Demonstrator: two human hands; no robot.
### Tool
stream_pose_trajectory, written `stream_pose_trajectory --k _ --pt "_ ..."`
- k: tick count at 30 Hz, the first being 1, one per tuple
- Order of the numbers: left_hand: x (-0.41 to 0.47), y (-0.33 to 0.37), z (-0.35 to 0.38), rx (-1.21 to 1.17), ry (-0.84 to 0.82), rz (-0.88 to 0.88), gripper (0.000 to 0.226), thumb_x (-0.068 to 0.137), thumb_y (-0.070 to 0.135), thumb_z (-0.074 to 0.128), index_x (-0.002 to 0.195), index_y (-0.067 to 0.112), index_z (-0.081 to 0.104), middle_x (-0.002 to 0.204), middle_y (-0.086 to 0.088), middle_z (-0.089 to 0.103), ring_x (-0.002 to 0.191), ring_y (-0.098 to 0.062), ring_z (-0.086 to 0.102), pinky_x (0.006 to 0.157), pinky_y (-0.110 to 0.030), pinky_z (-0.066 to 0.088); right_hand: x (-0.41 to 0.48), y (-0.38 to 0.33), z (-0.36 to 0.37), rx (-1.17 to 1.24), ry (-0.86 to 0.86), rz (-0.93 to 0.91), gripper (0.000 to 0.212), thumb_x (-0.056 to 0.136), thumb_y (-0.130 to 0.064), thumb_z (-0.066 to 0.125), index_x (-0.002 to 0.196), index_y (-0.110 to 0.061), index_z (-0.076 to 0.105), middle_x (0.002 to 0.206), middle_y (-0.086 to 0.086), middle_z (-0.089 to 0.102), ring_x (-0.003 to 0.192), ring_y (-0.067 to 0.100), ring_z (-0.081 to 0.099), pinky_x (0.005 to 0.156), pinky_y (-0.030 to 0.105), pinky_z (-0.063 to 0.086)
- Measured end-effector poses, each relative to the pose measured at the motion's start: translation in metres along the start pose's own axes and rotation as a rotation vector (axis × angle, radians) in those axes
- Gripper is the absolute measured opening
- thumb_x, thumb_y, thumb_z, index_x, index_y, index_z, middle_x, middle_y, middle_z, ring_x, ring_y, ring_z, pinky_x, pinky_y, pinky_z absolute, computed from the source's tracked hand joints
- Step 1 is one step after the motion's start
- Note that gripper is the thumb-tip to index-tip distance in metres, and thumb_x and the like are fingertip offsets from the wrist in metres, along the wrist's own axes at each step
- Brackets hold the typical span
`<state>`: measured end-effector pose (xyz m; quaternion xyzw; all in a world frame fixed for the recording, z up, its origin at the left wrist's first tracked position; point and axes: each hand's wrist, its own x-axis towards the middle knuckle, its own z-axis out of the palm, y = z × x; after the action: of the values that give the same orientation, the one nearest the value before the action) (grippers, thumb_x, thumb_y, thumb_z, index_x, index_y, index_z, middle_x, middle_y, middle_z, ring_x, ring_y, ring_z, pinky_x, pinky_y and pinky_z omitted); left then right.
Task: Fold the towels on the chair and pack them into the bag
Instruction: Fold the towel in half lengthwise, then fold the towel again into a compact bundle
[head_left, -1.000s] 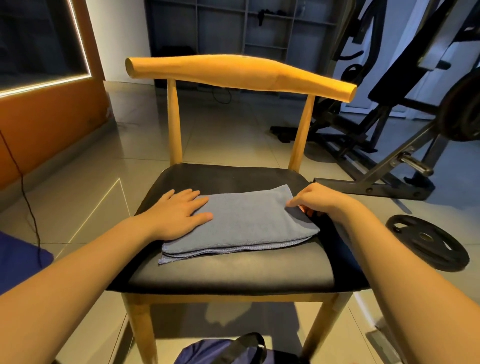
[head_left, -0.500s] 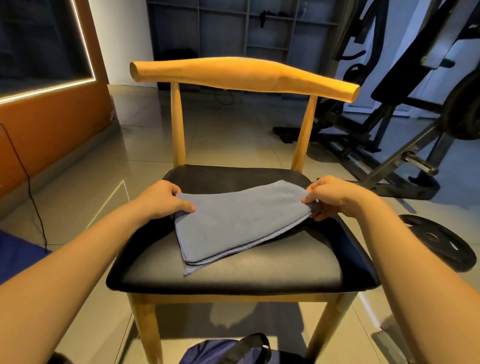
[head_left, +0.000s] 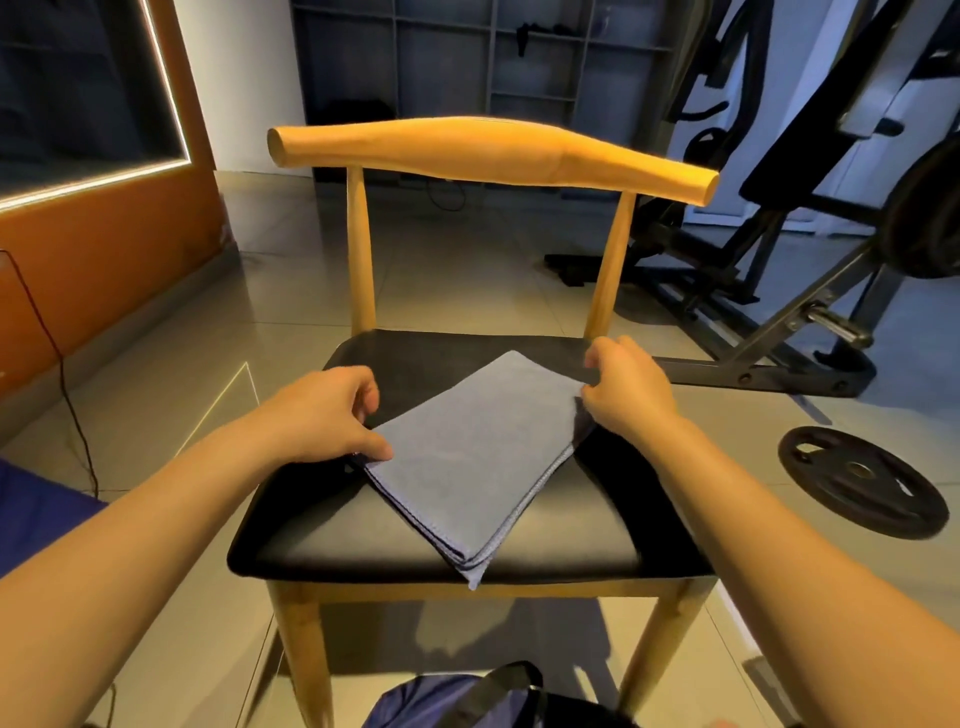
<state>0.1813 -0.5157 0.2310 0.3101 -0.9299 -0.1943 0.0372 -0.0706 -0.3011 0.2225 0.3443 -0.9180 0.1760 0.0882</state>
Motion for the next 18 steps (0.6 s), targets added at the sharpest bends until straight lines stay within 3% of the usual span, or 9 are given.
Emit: stream_pose_trajectory --k 2,4,9,14,18 --pt "-0.008 0.0 -0.002 -0.03 0.034 0.2 0.027 0.075 0.033 0.088 0.087 0.031 0.065 0.092 0.008 0.063 0.083 -0.01 0.061 0.077 -0.036 0.056 -0.023 -0.025 -0.005 0.076 -0.043 -0.159 0.008 0.09 -0.017 0.071 0.092 -0.022 0.065 0.098 -0.003 0.058 0.089 0.021 0.06 0.08 0.04 0.056" --pt "-0.013 -0.004 -0.003 -0.143 -0.074 0.256 0.013 0.082 0.022 0.084 0.085 0.03 0.073 0.089 0.008 0.069 0.08 -0.009 0.066 0.074 -0.028 0.056 -0.052 -0.05 -0.005 0.175 -0.151 -0.306 0.007 0.088 -0.018 0.071 0.084 -0.022 0.068 0.09 -0.005 0.06 0.081 0.016 0.06 0.077 0.042 0.056" --pt "-0.012 -0.024 -0.001 -0.096 -0.213 0.296 0.025 0.085 0.015 0.077 0.098 0.035 0.078 0.104 0.016 0.067 0.093 -0.004 0.066 0.087 -0.025 0.056 -0.105 -0.087 0.004 0.322 -0.335 -0.418 0.016 0.086 -0.035 0.076 0.08 -0.021 0.071 0.086 -0.007 0.062 0.076 0.013 0.06 0.071 0.039 0.055" --pt "-0.013 -0.033 0.005 -0.185 -0.195 0.287 0.021 0.088 0.016 0.078 0.098 0.035 0.075 0.105 0.016 0.066 0.098 -0.004 0.065 0.082 -0.016 0.05 -0.127 -0.098 0.012 0.062 -0.275 -0.525 0.042 0.078 -0.062 0.073 0.094 -0.025 0.064 0.095 -0.007 0.056 0.086 0.014 0.054 0.07 0.034 0.048" --pt "-0.011 -0.04 0.009 -0.169 -0.134 0.32 0.015 0.089 0.023 0.078 0.094 0.037 0.076 0.106 0.013 0.064 0.101 -0.009 0.062 0.09 -0.024 0.054 -0.14 -0.098 0.016 -0.094 -0.165 -0.662 0.045 0.082 -0.057 0.07 0.105 -0.02 0.059 0.101 0.0 0.053 0.091 0.021 0.049 0.073 0.036 0.043"
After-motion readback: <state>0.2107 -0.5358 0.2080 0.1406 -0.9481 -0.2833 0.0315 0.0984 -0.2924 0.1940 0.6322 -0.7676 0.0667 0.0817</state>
